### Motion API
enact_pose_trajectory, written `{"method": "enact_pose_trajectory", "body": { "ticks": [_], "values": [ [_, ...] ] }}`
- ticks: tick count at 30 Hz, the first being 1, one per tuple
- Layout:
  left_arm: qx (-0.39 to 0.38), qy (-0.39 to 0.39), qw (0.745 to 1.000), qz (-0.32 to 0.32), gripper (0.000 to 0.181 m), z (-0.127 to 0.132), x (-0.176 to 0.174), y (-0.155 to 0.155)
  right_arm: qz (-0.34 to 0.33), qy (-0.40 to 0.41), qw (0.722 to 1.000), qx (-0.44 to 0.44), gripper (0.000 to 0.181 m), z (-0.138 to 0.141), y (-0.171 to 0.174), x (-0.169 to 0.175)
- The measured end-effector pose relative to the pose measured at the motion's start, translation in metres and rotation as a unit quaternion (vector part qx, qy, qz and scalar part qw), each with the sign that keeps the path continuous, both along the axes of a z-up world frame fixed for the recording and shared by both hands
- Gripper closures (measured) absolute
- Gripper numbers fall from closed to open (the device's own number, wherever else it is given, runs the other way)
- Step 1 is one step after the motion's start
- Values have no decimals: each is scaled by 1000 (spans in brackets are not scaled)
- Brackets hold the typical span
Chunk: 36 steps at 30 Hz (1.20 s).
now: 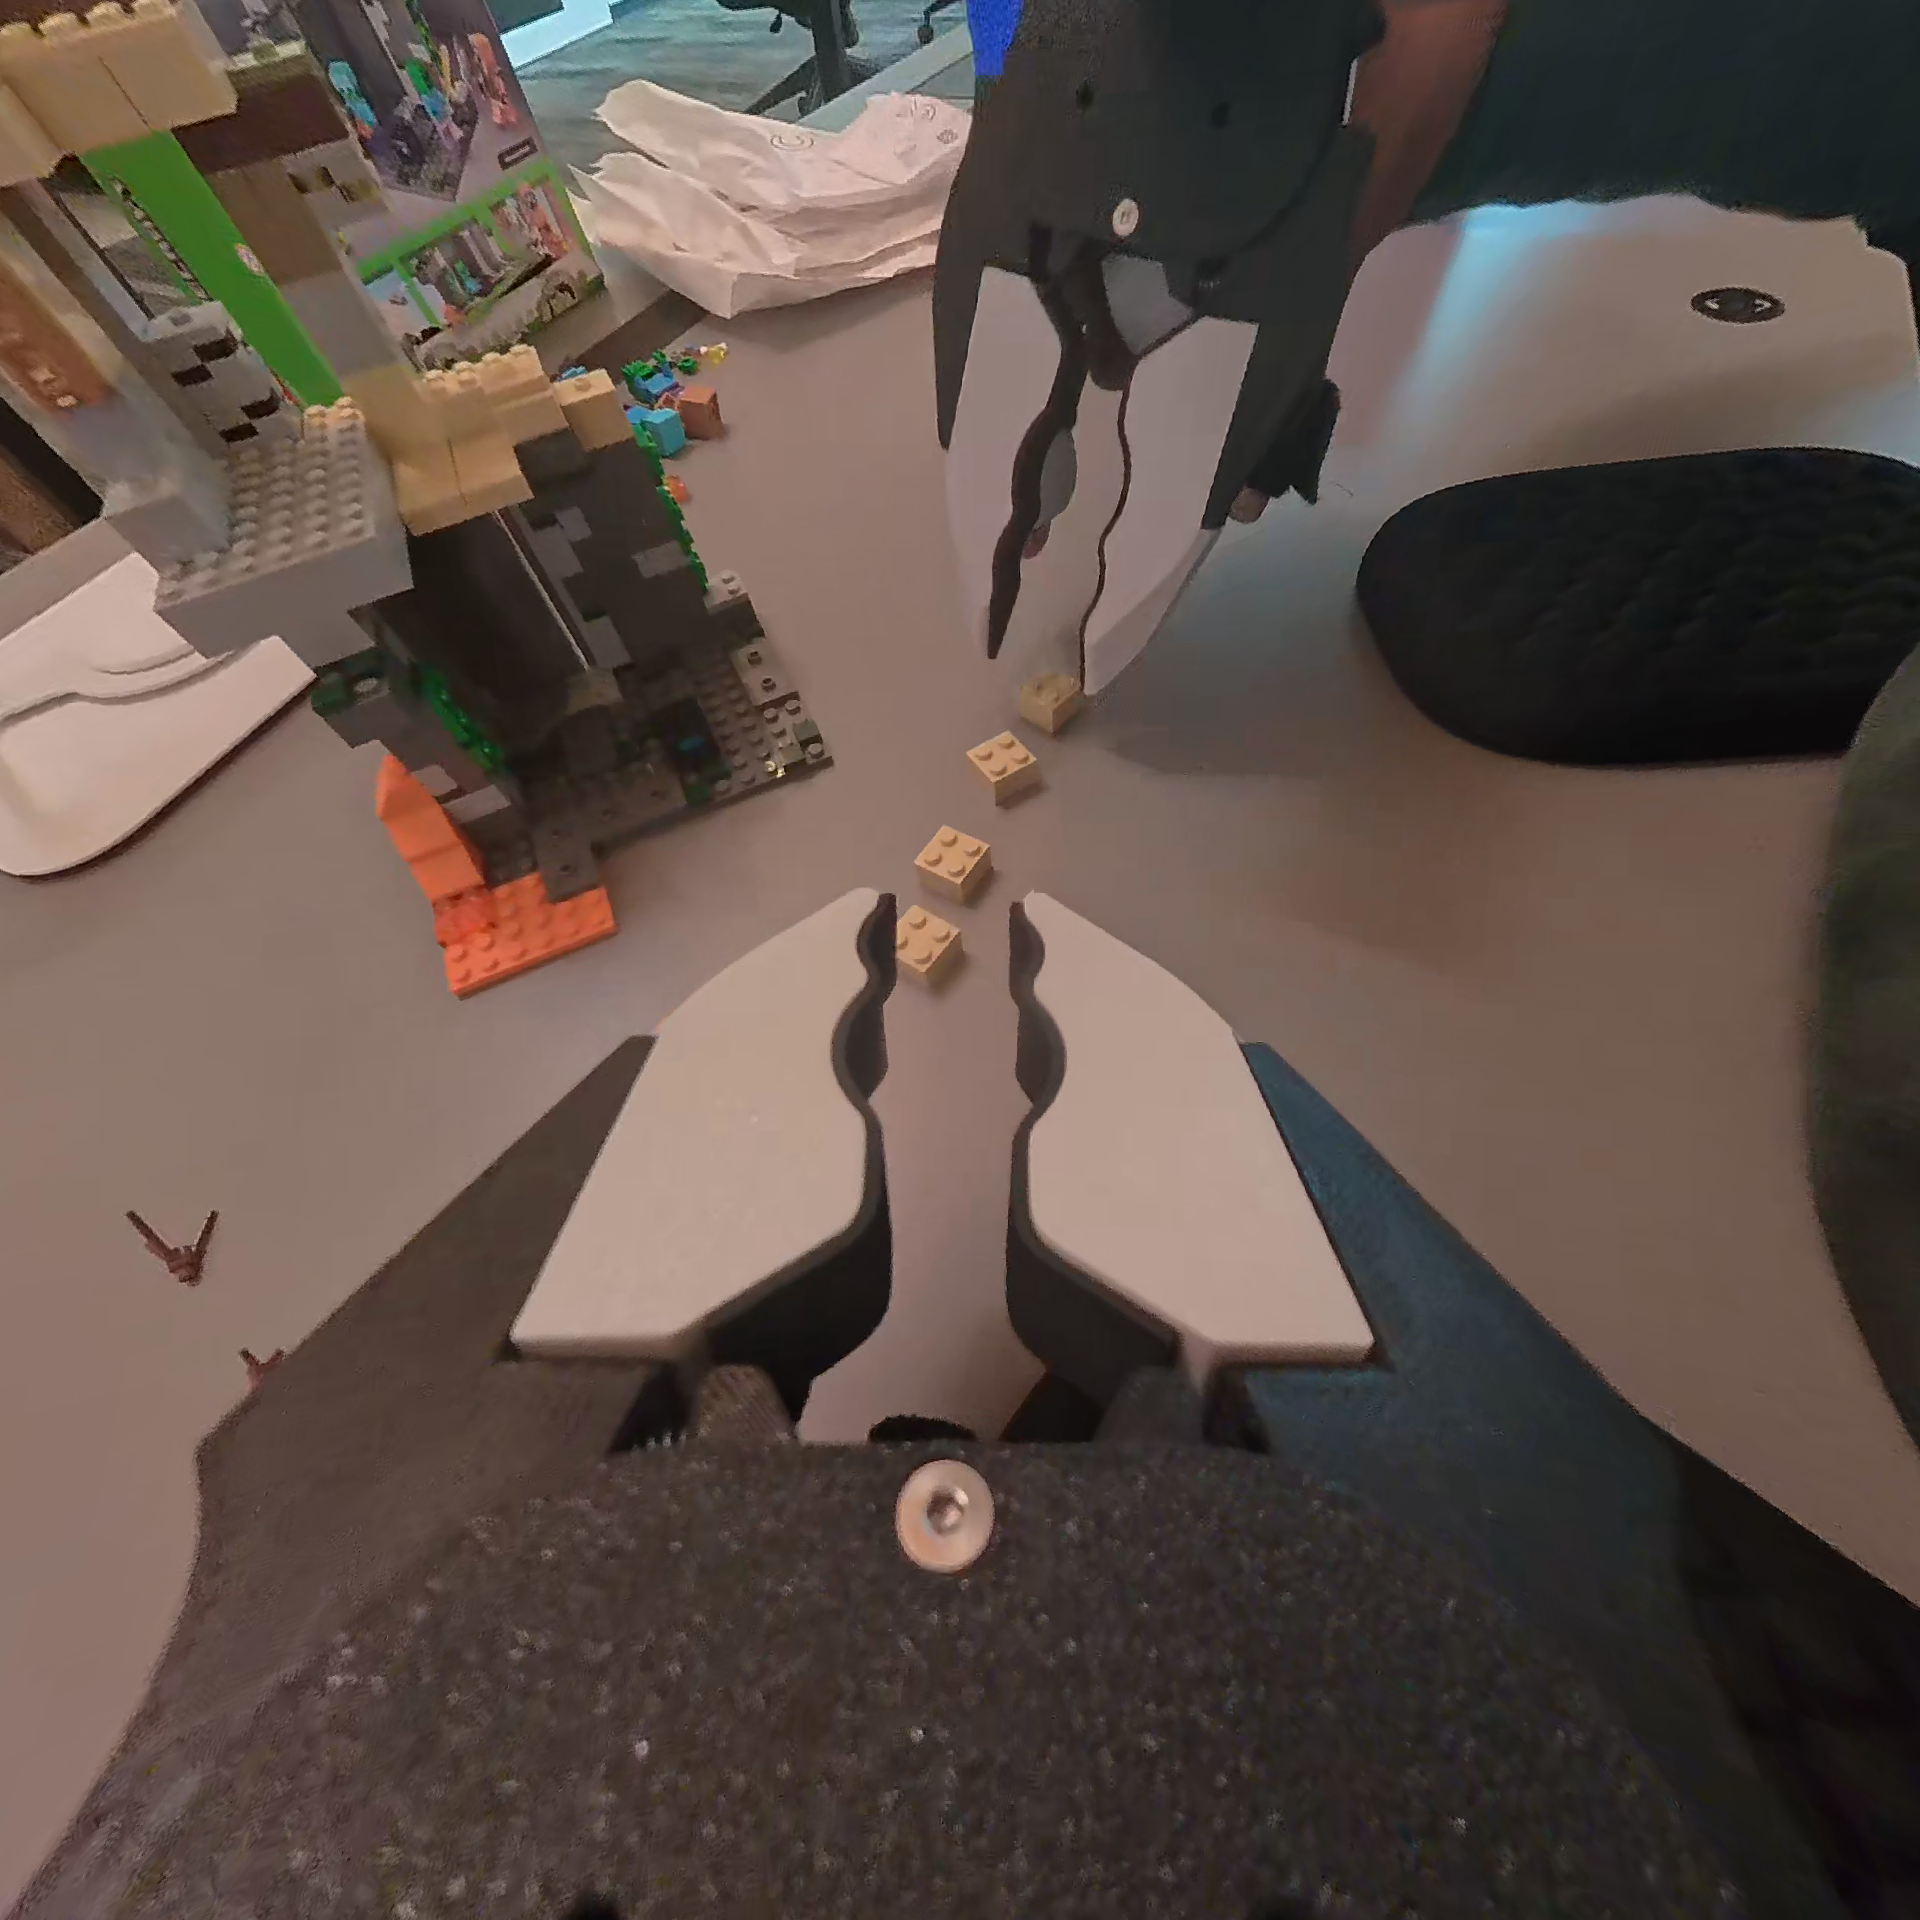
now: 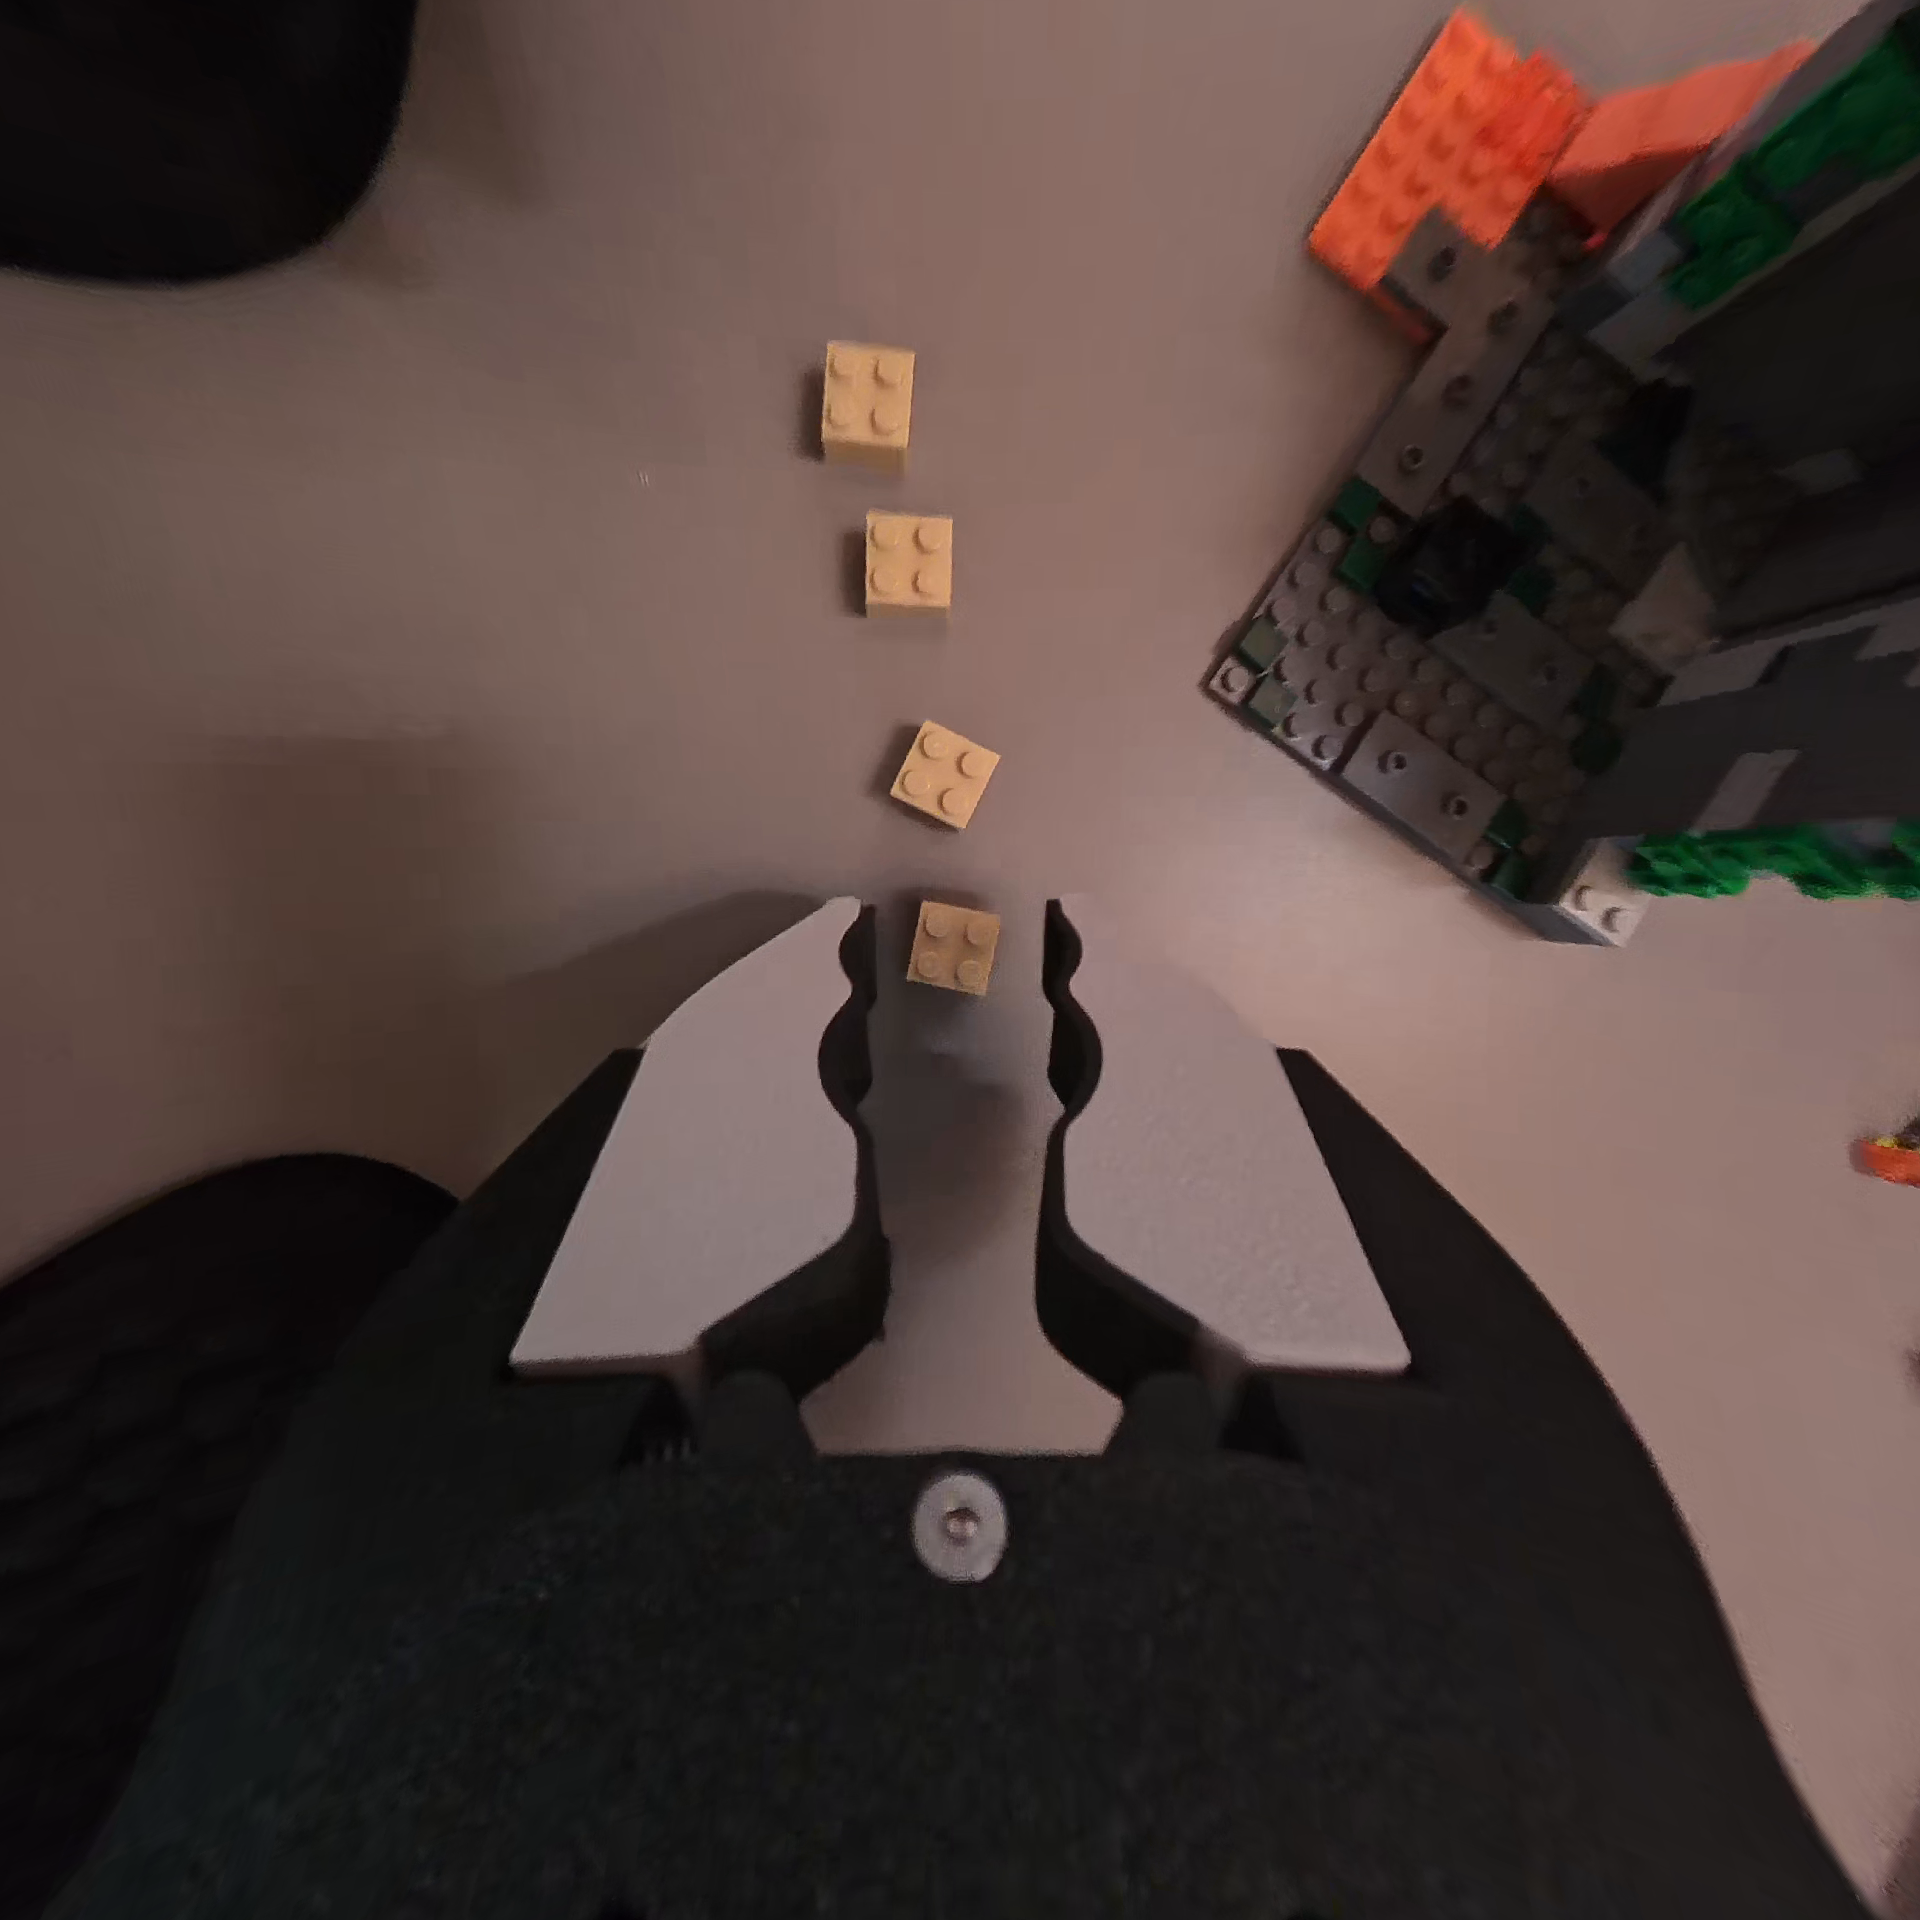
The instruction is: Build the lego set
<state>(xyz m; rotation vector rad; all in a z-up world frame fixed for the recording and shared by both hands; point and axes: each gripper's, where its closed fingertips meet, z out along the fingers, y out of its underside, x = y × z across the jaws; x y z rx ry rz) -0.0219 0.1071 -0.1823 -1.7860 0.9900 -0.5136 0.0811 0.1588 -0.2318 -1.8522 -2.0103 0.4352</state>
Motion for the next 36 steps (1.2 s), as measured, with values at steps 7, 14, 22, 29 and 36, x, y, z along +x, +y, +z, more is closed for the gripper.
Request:
{"method": "enact_pose_trajectory", "body": {
  "ticks": [7, 14, 22, 29, 36],
  "values": [
    [-1, -33, 999, 23, 181, 17, -11, -4, -56, 231, 971, -15, 148, 46, -2, -16],
    [53, 39, 978, 197, 181, 88, -132, -2, -97, 303, 948, 5, 181, 49, -6, 1],
    [-118, 245, 894, 356, 167, 71, -354, -12, -119, 337, 934, -8, 181, 52, -3, 10],
    [-318, 345, 823, 319, 151, -13, -442, -37, -120, 326, 938, 5, 181, 50, -2, 10],
    [-412, 402, 776, 257, 133, -59, -472, -48, -130, 318, 939, 4, 181, 48, 0, 15]
  ]
}}
